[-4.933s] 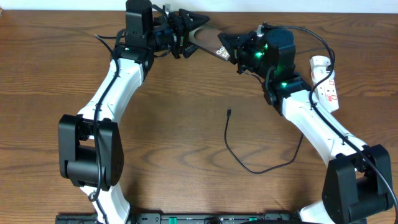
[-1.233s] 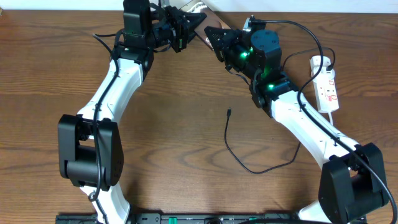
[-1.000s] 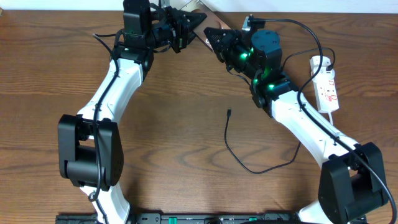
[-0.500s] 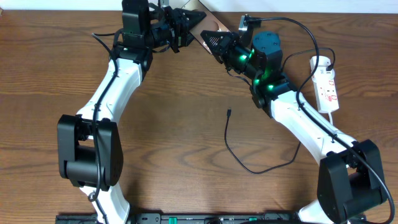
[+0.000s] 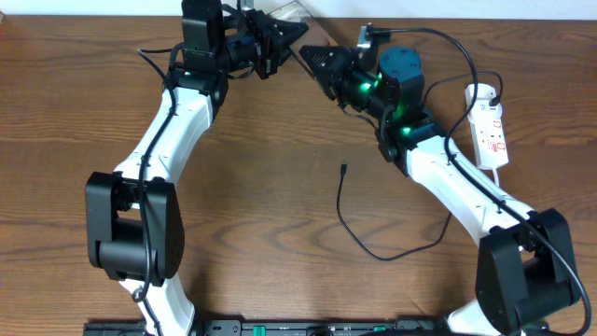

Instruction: Plug charger to phone and switch on socket

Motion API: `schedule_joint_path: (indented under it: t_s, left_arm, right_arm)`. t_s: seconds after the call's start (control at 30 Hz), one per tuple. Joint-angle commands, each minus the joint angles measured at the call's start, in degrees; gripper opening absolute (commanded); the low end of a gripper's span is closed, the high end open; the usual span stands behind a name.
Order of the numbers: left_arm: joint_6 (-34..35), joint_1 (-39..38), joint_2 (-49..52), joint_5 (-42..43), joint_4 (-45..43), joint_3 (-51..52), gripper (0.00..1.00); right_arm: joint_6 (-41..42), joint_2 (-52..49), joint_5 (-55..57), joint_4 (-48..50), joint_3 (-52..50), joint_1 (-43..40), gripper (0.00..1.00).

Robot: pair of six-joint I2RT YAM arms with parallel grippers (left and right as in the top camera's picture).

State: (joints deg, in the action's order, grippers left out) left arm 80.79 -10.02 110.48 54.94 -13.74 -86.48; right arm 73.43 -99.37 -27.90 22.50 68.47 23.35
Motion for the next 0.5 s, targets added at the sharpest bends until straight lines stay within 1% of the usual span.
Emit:
schedule_joint_path:
  t_s: [0.0,0.03,0.17,0.33,0.47]
  left_arm:
    - [-0.2,-0.8,-1.5,0.0,-0.5,-1.5,0.07]
    - [-0.2,-0.8,-1.5,0.0,-0.5,-1.5,0.07]
    - [-0.2,-0.8,-1.5,0.0,-0.5,-1.5,0.07]
    - [-0.2,-0.8,-1.5,-0.1,-0.5,-1.5,0.07]
    - [-1.9,-0.8,-1.5,-0.1,-0.5,-1.5,0.07]
  right_arm:
    - [-8.0,-0.8,-2.4,-0.5,-0.7,1.4,0.43]
    - [-8.2,-0.8,-1.7,-0.9,-0.7,1.3,0.47]
    - [-10.5,-0.8,-1.1,-0.9,-0.7,0.2,0.52]
    - [-12.5,-0.8,-1.1,-0.9,-0.7,-1.7,0.52]
    - [-13.6,-0.8,-1.6,-1.0,-0.7,-3.8,0.52]
